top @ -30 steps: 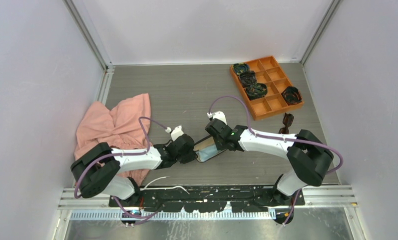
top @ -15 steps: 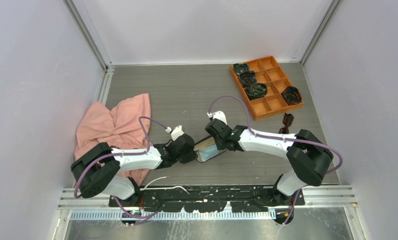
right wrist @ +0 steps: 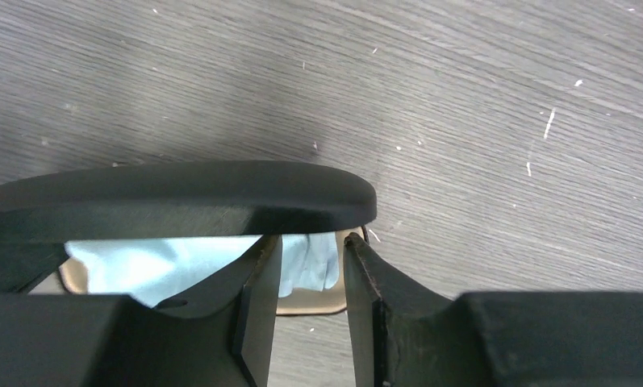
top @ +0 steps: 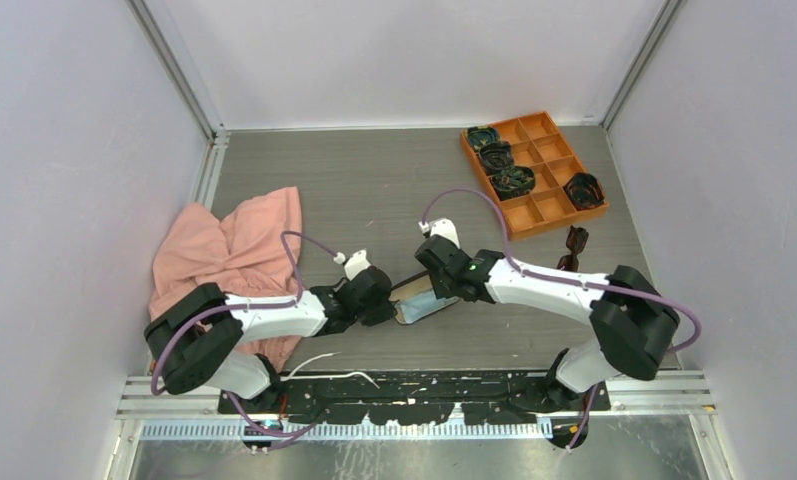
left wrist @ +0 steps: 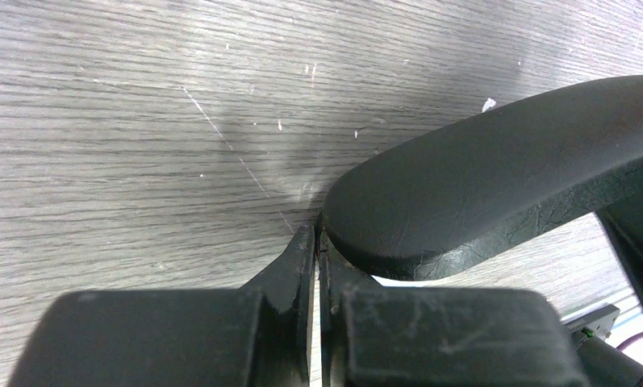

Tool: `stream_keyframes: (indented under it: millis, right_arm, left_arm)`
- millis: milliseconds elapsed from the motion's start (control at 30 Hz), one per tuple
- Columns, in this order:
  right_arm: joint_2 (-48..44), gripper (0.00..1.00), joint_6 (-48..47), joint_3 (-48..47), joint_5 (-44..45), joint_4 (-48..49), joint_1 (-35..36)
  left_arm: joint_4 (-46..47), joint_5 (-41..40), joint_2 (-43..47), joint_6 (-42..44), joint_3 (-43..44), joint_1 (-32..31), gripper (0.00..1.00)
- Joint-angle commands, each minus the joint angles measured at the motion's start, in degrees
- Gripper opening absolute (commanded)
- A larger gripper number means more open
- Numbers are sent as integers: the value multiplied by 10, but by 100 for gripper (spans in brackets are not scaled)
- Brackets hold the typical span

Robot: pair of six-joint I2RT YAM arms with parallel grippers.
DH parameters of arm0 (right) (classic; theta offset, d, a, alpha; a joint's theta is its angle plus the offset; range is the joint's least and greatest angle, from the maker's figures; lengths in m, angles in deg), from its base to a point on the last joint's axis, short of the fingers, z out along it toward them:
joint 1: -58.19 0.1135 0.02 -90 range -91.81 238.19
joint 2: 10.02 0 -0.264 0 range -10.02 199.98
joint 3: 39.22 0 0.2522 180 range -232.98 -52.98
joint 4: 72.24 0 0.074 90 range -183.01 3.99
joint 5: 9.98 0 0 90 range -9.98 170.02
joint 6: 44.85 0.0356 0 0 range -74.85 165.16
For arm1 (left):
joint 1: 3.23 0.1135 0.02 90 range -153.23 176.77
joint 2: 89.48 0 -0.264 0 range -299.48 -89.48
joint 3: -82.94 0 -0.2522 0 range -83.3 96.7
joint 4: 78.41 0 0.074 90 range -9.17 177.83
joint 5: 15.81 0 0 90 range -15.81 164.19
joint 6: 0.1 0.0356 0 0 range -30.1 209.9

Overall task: Organize the sunglasses
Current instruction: Place the glasses cleaning cloth in the sunglasses case.

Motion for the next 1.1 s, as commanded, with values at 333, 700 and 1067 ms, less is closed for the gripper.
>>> stream_keyframes:
  millis: [333, 700, 1067]
  right_arm:
    - [-102, 26, 81, 35, -43, 14, -3]
    - [-37, 1, 119, 70, -98, 129, -2]
    - [-2, 0, 126, 108, -81, 157, -2]
  left_arm:
    - [-26, -1, 0, 23, 22, 0, 1]
    - [-34, -1, 16, 23, 14, 0, 1]
    - [-42, -5, 32, 23, 13, 0, 1]
